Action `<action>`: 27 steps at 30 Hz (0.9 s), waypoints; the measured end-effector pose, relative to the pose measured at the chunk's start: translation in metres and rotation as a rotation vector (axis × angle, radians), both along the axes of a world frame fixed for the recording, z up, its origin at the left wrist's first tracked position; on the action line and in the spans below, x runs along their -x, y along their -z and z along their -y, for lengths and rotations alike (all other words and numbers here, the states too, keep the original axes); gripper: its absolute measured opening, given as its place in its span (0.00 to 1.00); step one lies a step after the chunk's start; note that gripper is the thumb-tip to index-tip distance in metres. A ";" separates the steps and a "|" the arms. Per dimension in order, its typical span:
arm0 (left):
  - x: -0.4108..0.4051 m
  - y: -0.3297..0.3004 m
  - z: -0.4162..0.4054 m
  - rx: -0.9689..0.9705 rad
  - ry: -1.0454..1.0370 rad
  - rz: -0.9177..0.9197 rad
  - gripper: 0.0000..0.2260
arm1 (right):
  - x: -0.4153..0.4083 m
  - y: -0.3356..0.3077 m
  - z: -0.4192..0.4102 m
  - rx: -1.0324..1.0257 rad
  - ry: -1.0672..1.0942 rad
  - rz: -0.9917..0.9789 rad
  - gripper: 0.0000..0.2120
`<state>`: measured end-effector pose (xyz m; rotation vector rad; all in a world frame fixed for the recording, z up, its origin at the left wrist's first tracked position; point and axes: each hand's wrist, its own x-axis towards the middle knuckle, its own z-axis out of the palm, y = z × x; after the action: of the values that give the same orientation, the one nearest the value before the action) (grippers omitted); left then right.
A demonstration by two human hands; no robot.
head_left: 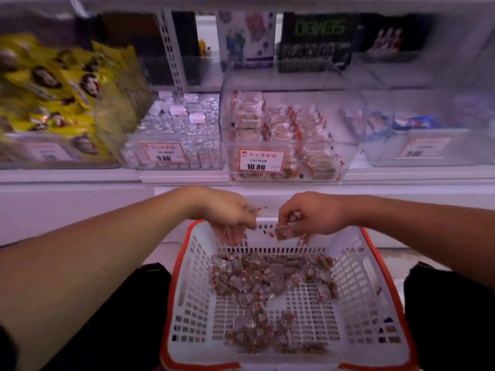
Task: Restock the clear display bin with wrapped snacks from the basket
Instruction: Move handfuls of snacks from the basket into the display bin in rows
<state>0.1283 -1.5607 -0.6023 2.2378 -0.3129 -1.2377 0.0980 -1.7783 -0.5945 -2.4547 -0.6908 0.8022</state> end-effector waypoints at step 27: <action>-0.001 -0.104 0.015 0.659 -0.272 -0.198 0.14 | -0.002 -0.092 0.016 -0.761 0.406 0.370 0.31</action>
<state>0.1296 -1.5752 -0.4985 1.5266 -0.2773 -1.0106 0.0998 -1.7939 -0.5021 -1.9263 -0.4691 -0.0863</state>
